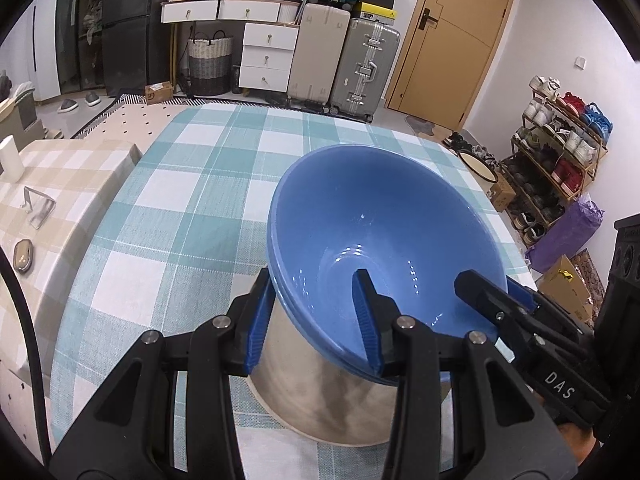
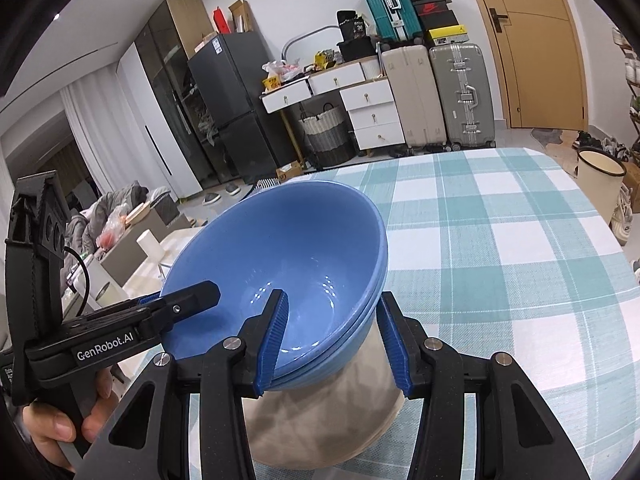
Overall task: Organize plates and bowls
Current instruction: 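Carry the bowl stack with both grippers over the cream plate stack, then lower the bowl stack onto the cream plates and open both grippers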
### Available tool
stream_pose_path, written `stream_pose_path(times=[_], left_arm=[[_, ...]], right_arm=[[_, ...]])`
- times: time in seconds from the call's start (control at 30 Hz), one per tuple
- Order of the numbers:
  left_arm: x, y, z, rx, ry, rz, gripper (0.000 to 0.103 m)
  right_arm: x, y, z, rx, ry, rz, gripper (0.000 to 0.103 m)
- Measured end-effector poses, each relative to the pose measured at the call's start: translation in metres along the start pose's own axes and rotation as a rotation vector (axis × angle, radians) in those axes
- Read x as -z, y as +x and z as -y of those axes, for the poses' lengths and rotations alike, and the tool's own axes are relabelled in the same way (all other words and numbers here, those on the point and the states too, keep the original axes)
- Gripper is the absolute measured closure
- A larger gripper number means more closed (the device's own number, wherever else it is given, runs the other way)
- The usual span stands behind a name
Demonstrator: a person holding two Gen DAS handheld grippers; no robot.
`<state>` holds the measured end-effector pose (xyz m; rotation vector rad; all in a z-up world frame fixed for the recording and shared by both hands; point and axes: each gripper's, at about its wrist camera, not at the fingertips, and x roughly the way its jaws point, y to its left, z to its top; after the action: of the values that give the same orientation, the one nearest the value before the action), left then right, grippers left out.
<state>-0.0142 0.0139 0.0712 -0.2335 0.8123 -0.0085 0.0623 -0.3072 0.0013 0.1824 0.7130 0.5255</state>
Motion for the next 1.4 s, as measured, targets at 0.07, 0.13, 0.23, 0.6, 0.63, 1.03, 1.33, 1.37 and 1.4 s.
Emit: stream_pose_path(times=[0.07,0.13,0.23,0.6,0.63,1.03,1.33,1.37,1.4], left_arm=[[0.002,0.006,-0.005,0.004,-0.008,-0.013,0.066],[0.004,0.01,-0.006,0.005,-0.012,-0.018,0.066],[0.003,0.015,-0.008,0.002,-0.012,-0.021,0.066],[0.0,0.022,-0.008,0.009,-0.001,-0.012,0.065],[0.001,0.022,-0.009,0.014,-0.002,-0.01,0.065],[0.001,0.018,-0.018,0.0,0.026,0.011,0.035],[0.008,0.005,-0.025,-0.016,0.079,0.074,0.001],[0.009,0.003,-0.026,-0.013,0.083,0.089,0.001],[0.011,0.001,-0.026,-0.017,0.09,0.097,0.001]], right_arm=[[0.001,0.004,-0.001,0.004,-0.001,-0.006,0.056],[0.002,0.007,-0.002,0.009,-0.006,-0.012,0.056],[0.002,0.009,-0.003,0.009,-0.01,-0.013,0.056],[0.0,0.01,-0.004,0.01,-0.015,-0.017,0.056],[-0.001,0.01,-0.003,0.007,-0.017,-0.02,0.055],[-0.004,0.013,0.005,-0.007,-0.018,-0.051,0.024],[0.001,0.011,0.006,-0.027,-0.059,-0.042,0.002],[0.001,0.01,0.005,-0.031,-0.073,-0.032,0.001],[0.002,0.008,0.005,-0.033,-0.084,-0.025,0.001]])
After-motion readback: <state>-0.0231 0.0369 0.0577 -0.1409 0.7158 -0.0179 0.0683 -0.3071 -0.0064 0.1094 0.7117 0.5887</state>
